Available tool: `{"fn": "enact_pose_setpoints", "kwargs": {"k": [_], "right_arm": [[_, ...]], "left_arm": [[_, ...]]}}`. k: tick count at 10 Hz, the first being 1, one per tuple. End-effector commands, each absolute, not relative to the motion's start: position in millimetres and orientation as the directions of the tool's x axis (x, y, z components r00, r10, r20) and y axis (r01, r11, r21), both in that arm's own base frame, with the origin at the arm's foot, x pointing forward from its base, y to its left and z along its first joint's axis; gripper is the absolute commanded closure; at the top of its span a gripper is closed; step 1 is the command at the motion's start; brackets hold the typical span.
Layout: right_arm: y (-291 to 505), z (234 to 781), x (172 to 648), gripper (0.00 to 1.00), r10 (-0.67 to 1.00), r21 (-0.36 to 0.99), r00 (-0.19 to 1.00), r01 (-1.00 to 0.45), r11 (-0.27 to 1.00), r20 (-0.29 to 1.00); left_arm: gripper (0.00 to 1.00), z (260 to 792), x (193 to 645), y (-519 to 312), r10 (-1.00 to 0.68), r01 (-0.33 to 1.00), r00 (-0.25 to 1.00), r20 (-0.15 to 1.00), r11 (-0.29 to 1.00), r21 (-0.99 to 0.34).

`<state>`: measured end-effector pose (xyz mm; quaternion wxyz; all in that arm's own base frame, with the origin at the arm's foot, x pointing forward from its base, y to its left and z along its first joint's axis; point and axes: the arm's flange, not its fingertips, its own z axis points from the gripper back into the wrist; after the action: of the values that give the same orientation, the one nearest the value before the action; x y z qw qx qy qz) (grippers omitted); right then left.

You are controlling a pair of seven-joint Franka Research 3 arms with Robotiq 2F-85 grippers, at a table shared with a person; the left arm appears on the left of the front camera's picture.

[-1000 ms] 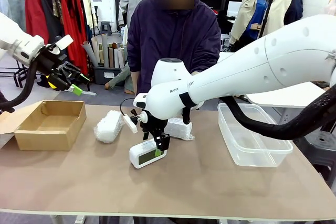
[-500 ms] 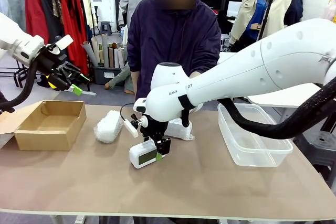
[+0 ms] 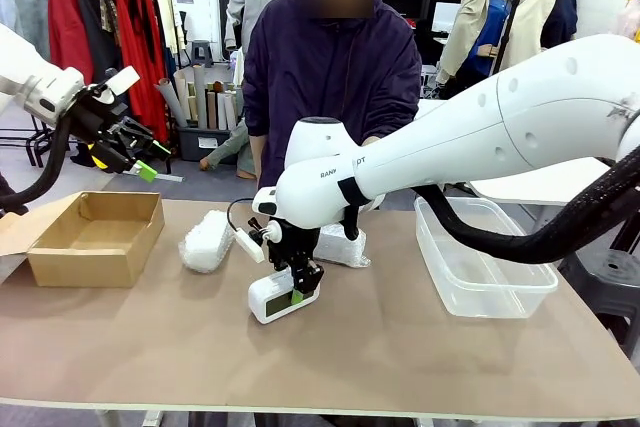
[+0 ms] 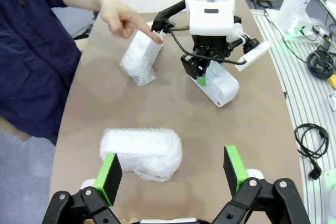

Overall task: Separate and place wrapped and unwrapped clocks.
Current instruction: Pick up the Digital clock indicated by the person.

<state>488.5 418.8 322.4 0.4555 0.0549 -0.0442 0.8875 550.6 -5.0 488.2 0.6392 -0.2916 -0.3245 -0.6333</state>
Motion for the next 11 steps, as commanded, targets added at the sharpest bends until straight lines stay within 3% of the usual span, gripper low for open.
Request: {"fn": "enact_pose_setpoints", "kwargs": {"k": [1, 7, 11], "right_arm": [[416.0, 327.9, 490.7, 1.00, 0.788, -0.024, -0.594, -0.800, -0.599, 0.162], [407.6, 401.0, 473.3, 1.00, 0.814, -0.086, -0.545, -0.838, -0.539, 0.201], [418.6, 474.8, 456.3, 1.00, 0.901, -0.119, -0.402, -0.914, -0.387, 0.165]], "left_arm": [[0.00, 489.2, 550.3, -5.1, -0.617, 0.999, -0.015, 0.787, 0.026, 0.040], [0.00, 489.2, 550.3, -5.1, -0.617, 0.999, -0.015, 0.787, 0.026, 0.040], [0.00, 489.2, 550.3, -5.1, -0.617, 0.999, -0.015, 0.787, 0.026, 0.040]]}}
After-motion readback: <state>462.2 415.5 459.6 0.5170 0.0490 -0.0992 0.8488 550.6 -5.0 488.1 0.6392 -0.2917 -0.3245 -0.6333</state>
